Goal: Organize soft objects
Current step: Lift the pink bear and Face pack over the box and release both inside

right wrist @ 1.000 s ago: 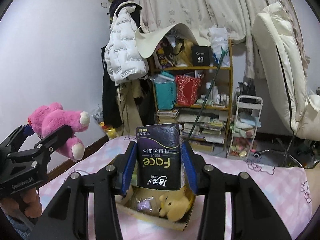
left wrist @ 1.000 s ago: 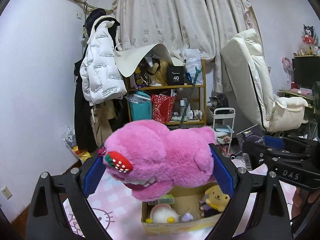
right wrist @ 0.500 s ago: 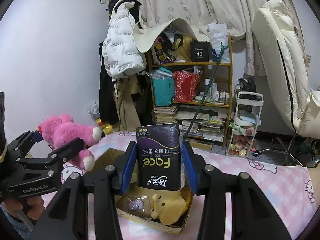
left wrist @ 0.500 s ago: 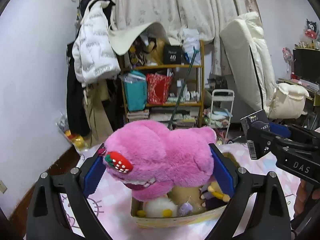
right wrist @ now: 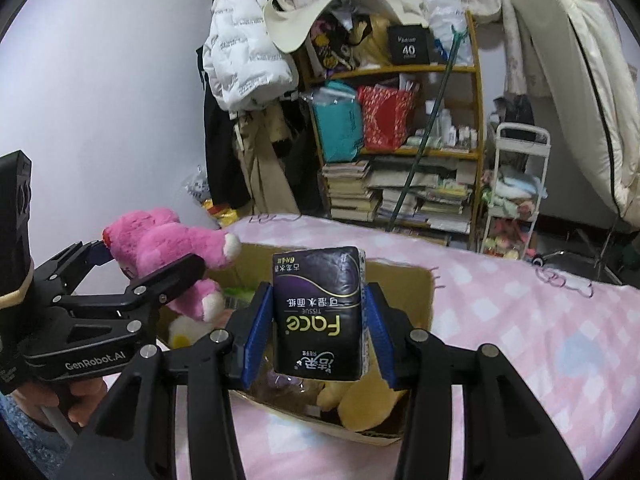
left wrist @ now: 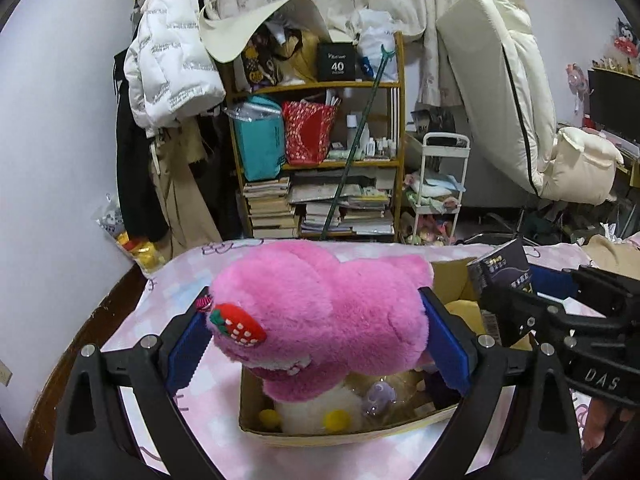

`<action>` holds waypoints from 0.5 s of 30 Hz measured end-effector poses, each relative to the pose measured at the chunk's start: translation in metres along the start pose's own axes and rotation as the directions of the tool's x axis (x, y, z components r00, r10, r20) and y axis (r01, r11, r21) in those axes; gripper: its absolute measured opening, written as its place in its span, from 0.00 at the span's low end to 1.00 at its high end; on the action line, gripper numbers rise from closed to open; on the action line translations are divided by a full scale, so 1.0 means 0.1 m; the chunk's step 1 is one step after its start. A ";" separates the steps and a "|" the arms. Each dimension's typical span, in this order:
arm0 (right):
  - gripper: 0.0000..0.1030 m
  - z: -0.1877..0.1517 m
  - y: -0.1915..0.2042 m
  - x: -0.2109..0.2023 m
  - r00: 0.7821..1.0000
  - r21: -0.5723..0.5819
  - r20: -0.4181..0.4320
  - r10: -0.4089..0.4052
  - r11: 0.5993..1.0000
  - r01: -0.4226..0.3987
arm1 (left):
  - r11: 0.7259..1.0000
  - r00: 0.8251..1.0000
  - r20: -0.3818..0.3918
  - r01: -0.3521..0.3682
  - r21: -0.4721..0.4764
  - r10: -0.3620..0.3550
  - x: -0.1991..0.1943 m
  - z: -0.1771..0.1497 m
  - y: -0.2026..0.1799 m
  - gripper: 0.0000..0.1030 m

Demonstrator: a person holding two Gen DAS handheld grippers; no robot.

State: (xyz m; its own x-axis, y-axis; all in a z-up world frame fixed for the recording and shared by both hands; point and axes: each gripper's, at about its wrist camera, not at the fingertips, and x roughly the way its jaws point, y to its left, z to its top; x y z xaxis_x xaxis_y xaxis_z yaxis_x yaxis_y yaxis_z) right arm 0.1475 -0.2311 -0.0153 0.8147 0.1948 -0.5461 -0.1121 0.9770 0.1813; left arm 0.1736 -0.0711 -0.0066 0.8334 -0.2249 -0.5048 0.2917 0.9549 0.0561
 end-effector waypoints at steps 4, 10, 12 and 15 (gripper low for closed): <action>0.48 -0.05 0.00 0.06 1.000 -0.006 -0.016 0.005 1.000 -0.005 | 1.000 1.000 -0.022 0.007 -0.009 -0.007 0.03 -0.05 -0.01 0.92; 0.49 -0.04 -0.05 0.12 0.999 0.017 -0.035 0.004 1.000 -0.004 | 1.000 0.999 -0.033 0.003 -0.004 -0.004 0.07 -0.06 -0.02 0.94; 0.50 -0.04 -0.08 0.13 0.999 0.027 -0.038 0.005 1.000 -0.004 | 1.000 1.000 -0.023 0.001 0.003 -0.001 0.05 -0.07 -0.03 0.96; 0.59 -0.03 -0.12 0.11 1.000 0.041 -0.028 0.010 0.999 -0.009 | 1.000 1.000 0.003 0.000 0.026 0.000 -0.01 -0.06 -0.06 0.99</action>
State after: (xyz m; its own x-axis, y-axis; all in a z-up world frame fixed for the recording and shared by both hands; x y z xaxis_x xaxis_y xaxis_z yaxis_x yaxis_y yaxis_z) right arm 0.1556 -0.2400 -0.0261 0.7975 0.2073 -0.5666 -0.0965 0.9708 0.2194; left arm 0.1680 -0.0752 -0.0116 0.8351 -0.2252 -0.5019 0.3034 0.9496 0.0788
